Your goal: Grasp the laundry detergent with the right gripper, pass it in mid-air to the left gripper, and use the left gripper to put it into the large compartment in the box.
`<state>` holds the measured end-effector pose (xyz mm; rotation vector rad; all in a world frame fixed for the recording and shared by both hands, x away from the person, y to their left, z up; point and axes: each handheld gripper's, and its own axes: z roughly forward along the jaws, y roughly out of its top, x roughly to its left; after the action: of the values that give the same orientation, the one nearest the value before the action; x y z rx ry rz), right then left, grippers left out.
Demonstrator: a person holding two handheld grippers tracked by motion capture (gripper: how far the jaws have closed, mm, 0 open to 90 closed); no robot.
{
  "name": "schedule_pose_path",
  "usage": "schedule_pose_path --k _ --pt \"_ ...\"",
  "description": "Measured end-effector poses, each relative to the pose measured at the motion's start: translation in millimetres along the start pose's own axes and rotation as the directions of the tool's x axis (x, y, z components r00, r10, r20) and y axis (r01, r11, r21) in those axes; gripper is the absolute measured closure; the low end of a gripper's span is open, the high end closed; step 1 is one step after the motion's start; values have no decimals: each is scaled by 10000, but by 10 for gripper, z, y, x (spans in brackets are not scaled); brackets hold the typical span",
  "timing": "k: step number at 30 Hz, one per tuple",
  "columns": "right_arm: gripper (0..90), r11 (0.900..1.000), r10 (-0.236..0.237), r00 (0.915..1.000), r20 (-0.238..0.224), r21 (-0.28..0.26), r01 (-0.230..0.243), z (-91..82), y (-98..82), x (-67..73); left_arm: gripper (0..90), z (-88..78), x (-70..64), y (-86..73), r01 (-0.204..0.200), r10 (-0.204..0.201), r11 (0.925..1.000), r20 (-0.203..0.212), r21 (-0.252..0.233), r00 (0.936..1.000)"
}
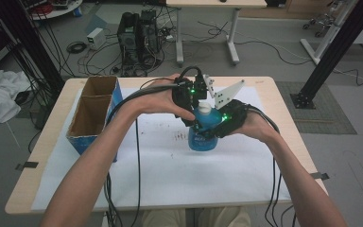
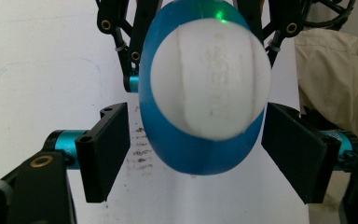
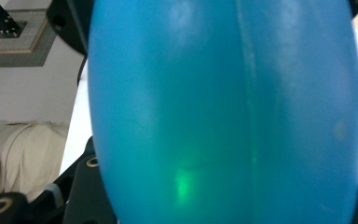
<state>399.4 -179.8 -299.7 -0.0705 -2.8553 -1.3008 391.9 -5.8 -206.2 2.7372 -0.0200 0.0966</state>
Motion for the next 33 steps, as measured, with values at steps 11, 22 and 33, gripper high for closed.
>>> schedule_pose_path --k 11,22,33 --pt "437 10000 38 10000 31 38 -38 14 0 0 239 243 -1 57 184 -185 9998 124 106 9998" --pt "436 9999 55 10000 47 108 -55 38 4 11 304 251 -4 58 193 -192 9998 121 -95 9997" --pt "436 9999 -9 10000 56 169 8 69 8 23 347 281 -9 60 201 -199 9997 192 -128 9996"
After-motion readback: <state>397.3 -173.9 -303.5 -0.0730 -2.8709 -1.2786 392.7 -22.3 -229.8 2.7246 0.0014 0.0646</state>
